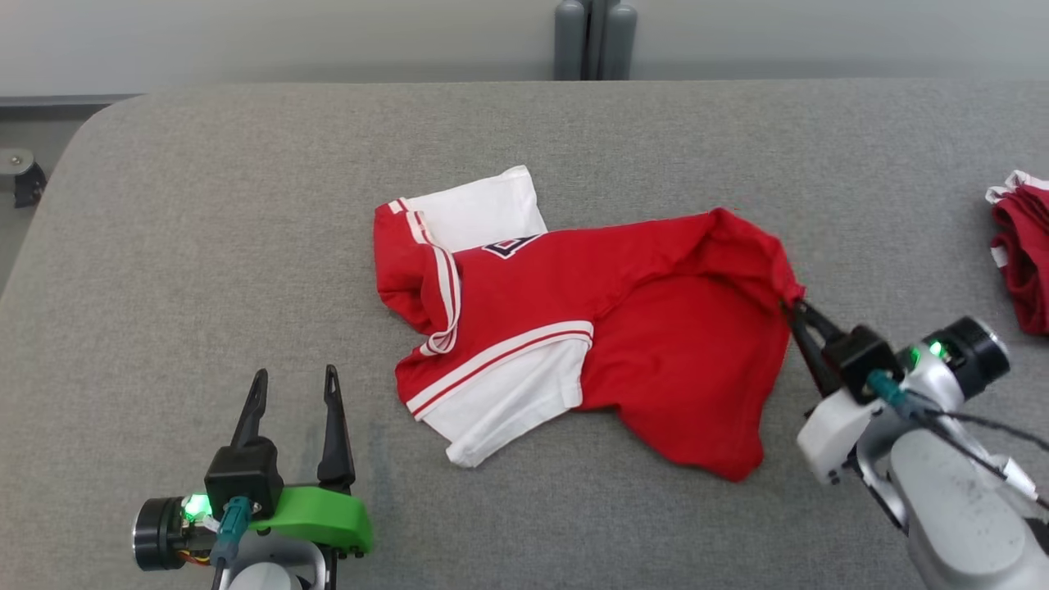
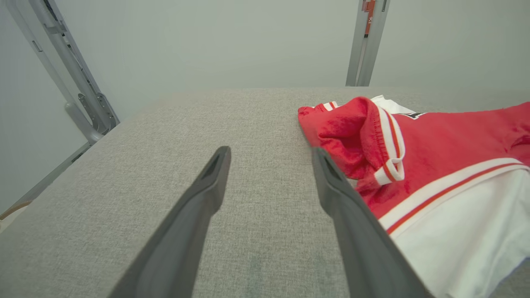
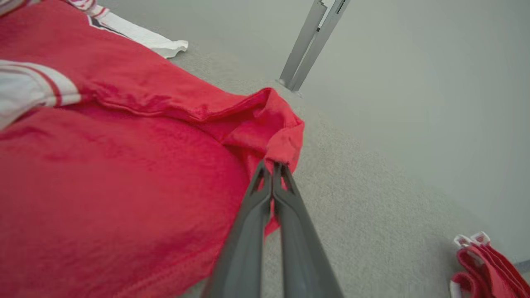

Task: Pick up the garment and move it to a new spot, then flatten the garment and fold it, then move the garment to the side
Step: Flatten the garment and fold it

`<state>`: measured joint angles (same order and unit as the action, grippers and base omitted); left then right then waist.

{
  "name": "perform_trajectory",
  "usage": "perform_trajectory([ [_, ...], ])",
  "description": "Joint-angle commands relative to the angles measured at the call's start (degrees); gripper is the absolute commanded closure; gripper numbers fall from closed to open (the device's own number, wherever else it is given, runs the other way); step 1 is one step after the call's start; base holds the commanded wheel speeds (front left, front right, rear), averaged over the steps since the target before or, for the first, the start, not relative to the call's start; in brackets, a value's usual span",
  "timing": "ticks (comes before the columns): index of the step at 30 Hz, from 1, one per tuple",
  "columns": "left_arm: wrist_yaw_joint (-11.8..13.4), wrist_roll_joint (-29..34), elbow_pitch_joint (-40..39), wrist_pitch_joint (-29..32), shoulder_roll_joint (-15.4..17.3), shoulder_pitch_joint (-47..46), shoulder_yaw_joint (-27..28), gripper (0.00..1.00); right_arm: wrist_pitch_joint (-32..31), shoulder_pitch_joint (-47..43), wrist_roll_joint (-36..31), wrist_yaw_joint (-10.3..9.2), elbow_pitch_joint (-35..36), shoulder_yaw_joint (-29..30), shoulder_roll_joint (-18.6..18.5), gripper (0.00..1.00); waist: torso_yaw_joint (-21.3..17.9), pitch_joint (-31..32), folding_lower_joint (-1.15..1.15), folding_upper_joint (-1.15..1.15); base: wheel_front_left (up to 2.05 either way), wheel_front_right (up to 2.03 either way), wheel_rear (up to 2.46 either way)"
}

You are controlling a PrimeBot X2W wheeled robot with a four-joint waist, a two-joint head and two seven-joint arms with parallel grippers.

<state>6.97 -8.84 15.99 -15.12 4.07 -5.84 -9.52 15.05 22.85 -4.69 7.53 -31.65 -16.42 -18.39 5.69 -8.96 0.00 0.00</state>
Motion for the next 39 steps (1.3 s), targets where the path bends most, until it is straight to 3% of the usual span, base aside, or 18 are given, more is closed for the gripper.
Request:
perform_trajectory([
  [1,-0.25,0.74,0.04,-0.03,-0.07,-0.06,0.12,0.00,0.14,-2.13,0.68,-0.08,1.57,-1.69,-0.66,1.00,-1.55,0.41,0.00,0.00,0.00,0.00,0.00],
  [6,-0.45,0.91,0.08,-0.03,-0.20,0.42,0.68,0.00,0.15,-9.13,2.32,-0.09,5.23,-6.07,-4.55,1.00,-3.04,0.73,0.00,0.00,0.00,0.00,0.00],
  [12,-0.64,1.12,0.04,-0.03,-0.34,0.76,1.23,0.00,-1.48,-13.50,1.60,-0.09,5.85,-4.38,-8.53,1.00,-4.13,0.62,0.00,0.00,0.00,0.00,0.00],
  [16,-0.78,1.45,0.09,-0.03,-0.38,0.62,1.44,0.00,-2.38,-14.34,1.14,-0.09,6.27,-2.88,-8.54,1.00,-4.56,0.48,0.00,0.00,0.00,0.00,0.00],
  [17,-0.73,1.42,0.13,-0.02,-0.40,0.56,1.46,0.00,-2.66,-14.49,1.02,-0.09,6.46,-2.66,-8.30,0.93,-4.61,0.45,0.00,0.00,0.00,0.00,0.00],
  [19,-0.85,1.43,0.23,-0.02,-0.42,0.41,1.50,0.00,-2.77,-14.81,1.01,-0.09,6.67,-2.38,-7.70,0.53,-4.67,0.44,0.00,0.00,0.00,0.00,0.00],
  [20,-0.90,1.50,0.28,-0.02,-0.44,0.35,1.52,0.00,-2.77,-14.96,1.10,-0.09,6.85,-2.07,-7.39,0.14,-4.70,0.45,0.00,0.00,0.00,0.00,0.00],
  [21,-0.95,1.52,0.31,-0.02,-0.47,0.33,1.57,0.00,-2.76,-15.22,1.06,-0.09,7.00,-1.77,-7.23,0.00,-4.74,0.47,0.00,0.00,0.00,0.00,0.00],
  [31,-0.97,1.47,0.34,-0.02,-0.64,1.12,2.47,0.00,-1.97,-20.74,0.35,-0.09,10.70,5.42,-4.96,0.00,-6.68,1.14,0.00,0.00,0.00,0.00,0.00],
  [39,-1.25,1.61,0.75,-0.03,-0.80,1.29,2.23,0.00,-2.47,-24.45,0.67,-0.09,17.66,10.68,-3.17,0.00,-7.47,2.29,0.00,0.00,0.00,0.00,0.00],
])
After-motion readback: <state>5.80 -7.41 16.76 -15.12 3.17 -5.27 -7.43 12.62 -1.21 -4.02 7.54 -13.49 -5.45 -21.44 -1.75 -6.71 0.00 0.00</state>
